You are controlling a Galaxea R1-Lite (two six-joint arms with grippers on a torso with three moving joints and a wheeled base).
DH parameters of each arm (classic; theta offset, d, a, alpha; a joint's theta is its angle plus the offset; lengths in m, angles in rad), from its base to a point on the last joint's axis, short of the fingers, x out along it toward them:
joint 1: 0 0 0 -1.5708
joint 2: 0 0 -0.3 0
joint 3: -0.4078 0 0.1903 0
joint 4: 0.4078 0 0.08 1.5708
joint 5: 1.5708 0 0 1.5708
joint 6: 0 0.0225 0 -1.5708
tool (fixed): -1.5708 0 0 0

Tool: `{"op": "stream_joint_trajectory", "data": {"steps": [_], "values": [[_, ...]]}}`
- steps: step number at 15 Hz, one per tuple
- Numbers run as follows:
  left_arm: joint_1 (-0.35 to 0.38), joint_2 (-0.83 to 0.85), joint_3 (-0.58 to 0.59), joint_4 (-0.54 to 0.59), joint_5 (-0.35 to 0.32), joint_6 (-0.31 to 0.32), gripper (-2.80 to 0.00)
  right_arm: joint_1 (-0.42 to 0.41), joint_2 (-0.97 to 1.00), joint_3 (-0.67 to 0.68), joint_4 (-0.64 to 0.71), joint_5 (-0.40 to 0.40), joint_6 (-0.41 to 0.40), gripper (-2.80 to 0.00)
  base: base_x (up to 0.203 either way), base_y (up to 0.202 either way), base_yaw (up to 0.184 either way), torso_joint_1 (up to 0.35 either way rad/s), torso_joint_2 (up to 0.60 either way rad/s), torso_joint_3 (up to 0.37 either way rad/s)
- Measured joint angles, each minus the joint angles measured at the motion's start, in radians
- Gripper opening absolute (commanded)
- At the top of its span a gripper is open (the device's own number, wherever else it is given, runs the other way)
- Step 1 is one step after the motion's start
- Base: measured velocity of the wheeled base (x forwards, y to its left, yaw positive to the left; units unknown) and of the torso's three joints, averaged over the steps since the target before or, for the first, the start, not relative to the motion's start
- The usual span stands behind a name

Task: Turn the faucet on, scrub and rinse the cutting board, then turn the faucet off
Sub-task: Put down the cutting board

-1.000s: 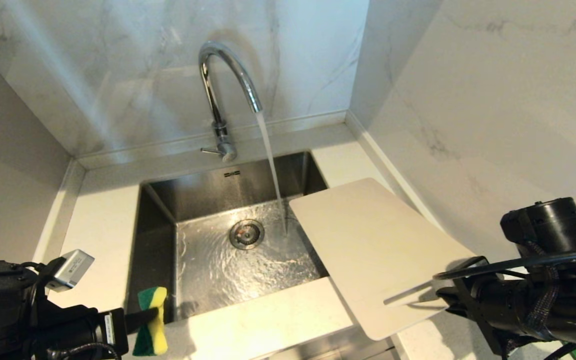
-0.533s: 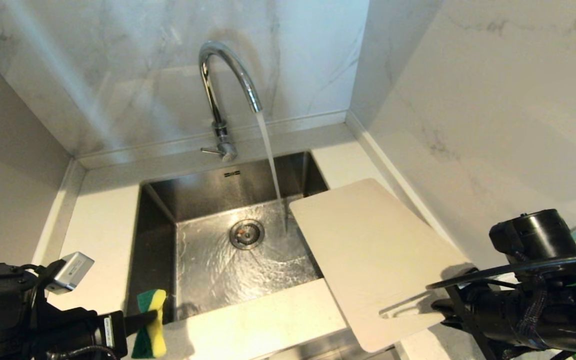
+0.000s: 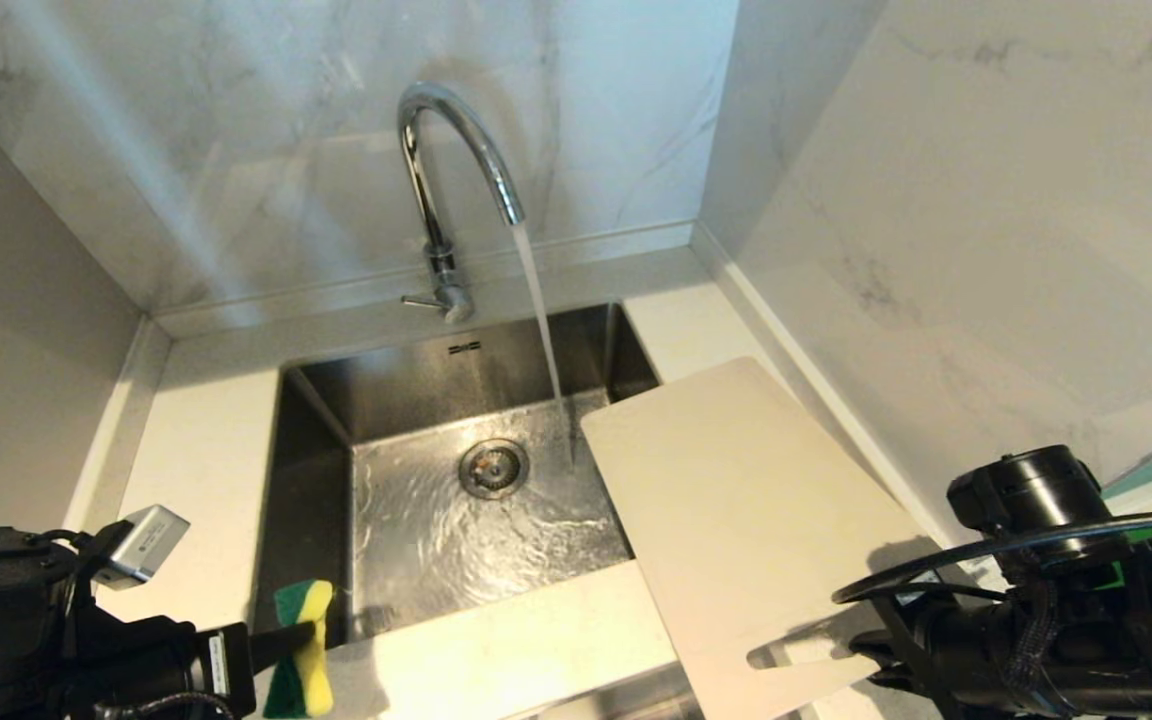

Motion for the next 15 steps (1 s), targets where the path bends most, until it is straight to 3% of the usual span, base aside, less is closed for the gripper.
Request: {"op": "stream_joint_trajectory", "data": {"steps": [15], "values": [[-0.001,0.011,-0.002,0.001,-0.001,0.001,-2.8,-0.022,0.11,0.016,0.004,0.112,-0.02,-2.8,0.0,0.0,0.0,0.0,0.0,0.0]]}}
